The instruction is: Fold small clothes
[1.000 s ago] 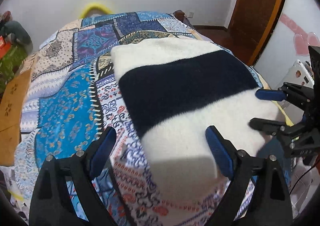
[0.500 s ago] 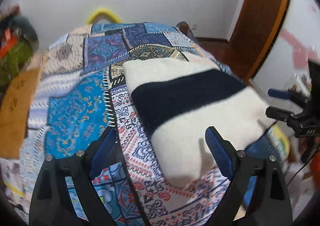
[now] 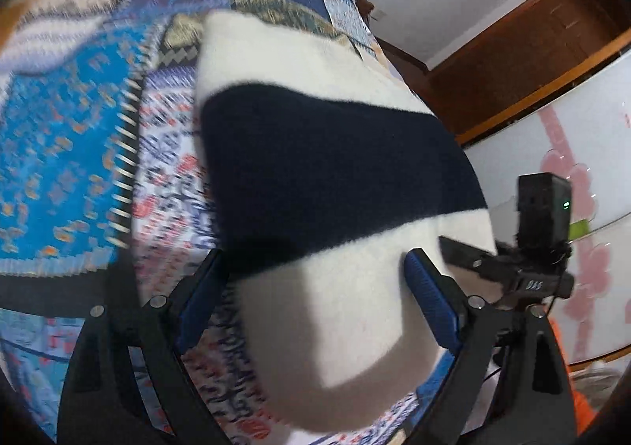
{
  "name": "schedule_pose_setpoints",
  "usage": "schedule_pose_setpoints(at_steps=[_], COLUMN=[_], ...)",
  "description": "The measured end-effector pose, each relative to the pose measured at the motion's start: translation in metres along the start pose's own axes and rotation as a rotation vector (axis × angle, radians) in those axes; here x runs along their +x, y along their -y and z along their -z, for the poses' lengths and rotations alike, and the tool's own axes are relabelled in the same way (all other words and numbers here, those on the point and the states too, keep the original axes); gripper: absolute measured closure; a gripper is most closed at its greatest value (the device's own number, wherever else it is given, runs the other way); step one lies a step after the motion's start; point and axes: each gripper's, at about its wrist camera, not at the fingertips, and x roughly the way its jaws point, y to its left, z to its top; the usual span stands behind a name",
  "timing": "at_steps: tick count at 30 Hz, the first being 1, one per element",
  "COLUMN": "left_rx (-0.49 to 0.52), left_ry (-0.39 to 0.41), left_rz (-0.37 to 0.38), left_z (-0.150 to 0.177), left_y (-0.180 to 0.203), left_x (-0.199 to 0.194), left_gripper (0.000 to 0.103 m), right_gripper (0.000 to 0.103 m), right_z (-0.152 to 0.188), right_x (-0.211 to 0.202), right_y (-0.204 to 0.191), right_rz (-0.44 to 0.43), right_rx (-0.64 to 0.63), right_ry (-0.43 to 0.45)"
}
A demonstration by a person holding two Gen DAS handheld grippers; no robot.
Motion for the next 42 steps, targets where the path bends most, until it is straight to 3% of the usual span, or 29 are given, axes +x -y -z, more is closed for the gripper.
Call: schedule_pose_setpoints(at_steps=[4, 9, 14, 22, 27, 32, 37, 42], left_rx=[-0.018, 0.039, 0.113, 0.150, 0.116, 0.030, -0.075, -0.128], left_ry=[-0.004, 0.031, 0.119, 0.278, 0.314, 0.263, 0.169, 0.181], left_rz=[0.026, 0.023, -0.033, -0.089, -0.126, -0.124, -0.127, -0.040], left_z=[-0.004, -0.001, 0.003, 0.008, 0.008, 0.008, 0.013, 0.026], left_y=[0.002, 0.016, 0.030, 0.007, -0.032, -0.090, -0.147, -0.178], left_x=[0.007, -0.013, -0.046, -0.139, -0.165, -0.154, -0.111, -0.101], left_gripper=[0.016, 0.045, 0.047, 0.047, 0.047, 0.047, 0.046, 0.032], right_gripper=[0.016, 0.047, 0.057, 0.058, 0.058, 0.058, 0.057, 0.044], right_z=[0.002, 0.005, 0.006, -0.011, -0.023, -0.026, -0.026, -0.030], right_x=[0.004, -0.010, -0.021, -0.031, -0.008, 0.037, 0.088, 0.098], right_y=[-0.007, -0.020, -0.050, -0.107, -0.148, -0.164, -0.160, -0.154], right_rz=[-0.013, 0.012, 0.067, 0.006, -0.024, -0.022, 0.021, 0.024], right_rx=[0.001, -0.033, -0.105, -0.182, -0.230, -0.233, -0.213, -0.223], right_ry=[-0.006, 0.024, 0.075, 0.151, 0.147, 0.077, -0.015, -0.028])
